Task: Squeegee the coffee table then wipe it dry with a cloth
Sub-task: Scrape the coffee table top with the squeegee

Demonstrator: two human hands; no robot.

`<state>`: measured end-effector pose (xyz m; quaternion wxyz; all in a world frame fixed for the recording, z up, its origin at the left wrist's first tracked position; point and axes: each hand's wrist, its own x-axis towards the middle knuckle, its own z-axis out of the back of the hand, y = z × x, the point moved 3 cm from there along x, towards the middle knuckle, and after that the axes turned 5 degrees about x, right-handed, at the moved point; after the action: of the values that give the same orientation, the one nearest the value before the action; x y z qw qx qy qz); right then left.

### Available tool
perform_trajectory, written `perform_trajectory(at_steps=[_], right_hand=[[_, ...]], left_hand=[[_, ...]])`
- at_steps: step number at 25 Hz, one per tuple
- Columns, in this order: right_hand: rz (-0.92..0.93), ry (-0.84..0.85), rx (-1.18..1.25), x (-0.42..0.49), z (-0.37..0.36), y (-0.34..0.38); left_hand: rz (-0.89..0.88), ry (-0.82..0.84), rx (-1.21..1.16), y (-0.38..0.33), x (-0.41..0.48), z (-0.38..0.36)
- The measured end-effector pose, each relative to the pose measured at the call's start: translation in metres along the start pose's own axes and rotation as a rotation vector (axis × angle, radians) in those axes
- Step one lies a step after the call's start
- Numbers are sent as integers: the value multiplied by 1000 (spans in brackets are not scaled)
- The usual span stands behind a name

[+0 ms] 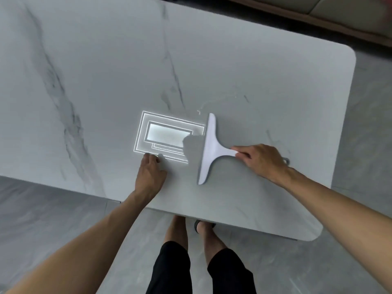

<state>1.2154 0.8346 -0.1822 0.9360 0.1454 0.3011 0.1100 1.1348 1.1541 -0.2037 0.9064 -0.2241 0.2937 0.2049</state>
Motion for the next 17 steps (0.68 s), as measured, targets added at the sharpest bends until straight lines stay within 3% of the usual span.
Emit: perform_trajectory(at_steps=[4,9,17], right_hand=[[-220,-36,-13,-53,30,-68],[-303,-111,60,-80,65,-64],[-335,-350,627,172,159,12]], left_hand=[[-136,67,109,-41,24,7],[-154,108,281,-79,45,14],[-14,235,242,-102,67,-9]])
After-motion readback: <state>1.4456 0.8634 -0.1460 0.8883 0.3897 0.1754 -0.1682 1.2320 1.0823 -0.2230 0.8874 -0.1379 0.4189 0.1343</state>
